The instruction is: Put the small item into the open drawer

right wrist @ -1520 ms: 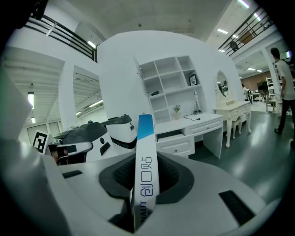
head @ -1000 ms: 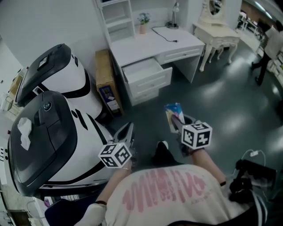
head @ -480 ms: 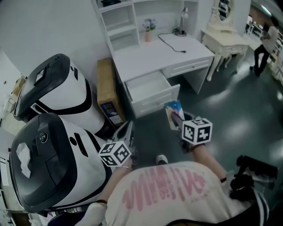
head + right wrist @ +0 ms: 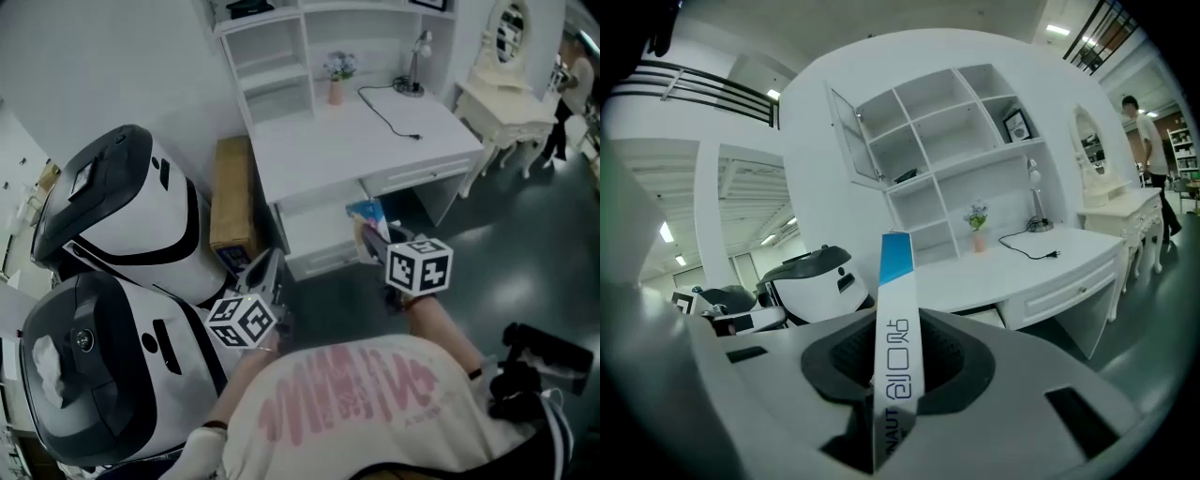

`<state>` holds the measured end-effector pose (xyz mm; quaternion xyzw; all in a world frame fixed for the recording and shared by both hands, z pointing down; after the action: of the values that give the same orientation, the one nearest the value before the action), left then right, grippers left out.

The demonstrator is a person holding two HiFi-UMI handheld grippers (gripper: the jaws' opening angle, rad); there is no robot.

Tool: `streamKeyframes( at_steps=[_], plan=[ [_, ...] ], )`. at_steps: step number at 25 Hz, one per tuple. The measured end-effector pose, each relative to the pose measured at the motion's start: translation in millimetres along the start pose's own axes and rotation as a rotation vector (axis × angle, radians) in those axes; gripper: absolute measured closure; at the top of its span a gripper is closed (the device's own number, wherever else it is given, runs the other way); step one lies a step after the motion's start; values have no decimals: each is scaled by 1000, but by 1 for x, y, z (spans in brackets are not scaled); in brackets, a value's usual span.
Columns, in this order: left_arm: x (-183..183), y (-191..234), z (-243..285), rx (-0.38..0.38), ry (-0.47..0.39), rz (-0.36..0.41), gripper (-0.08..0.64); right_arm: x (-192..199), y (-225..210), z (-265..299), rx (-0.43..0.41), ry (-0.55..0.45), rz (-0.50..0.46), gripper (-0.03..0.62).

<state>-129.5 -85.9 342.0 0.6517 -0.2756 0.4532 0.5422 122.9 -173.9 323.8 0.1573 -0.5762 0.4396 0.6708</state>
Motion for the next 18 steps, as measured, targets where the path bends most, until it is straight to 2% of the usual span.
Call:
streamKeyframes(
  at_steps=[11,18],
  plan=[
    [15,36,45,-75,29,-42,531,8,-33,66,-47,82,43,502],
    [29,68,89,-75,62,-70,531,16,-36,118,-140,136,46,503]
  ],
)
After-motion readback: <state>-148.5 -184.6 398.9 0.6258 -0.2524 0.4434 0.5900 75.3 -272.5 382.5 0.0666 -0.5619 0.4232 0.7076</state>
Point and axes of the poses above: the fingertips, and each gripper's own axes: z forward along the fingers, y to its left, x out of its underside, the point moved 7 cm from there along -z, backward along the fingers, and after that the axes turned 5 degrees about -y, right-handed, at the moved point
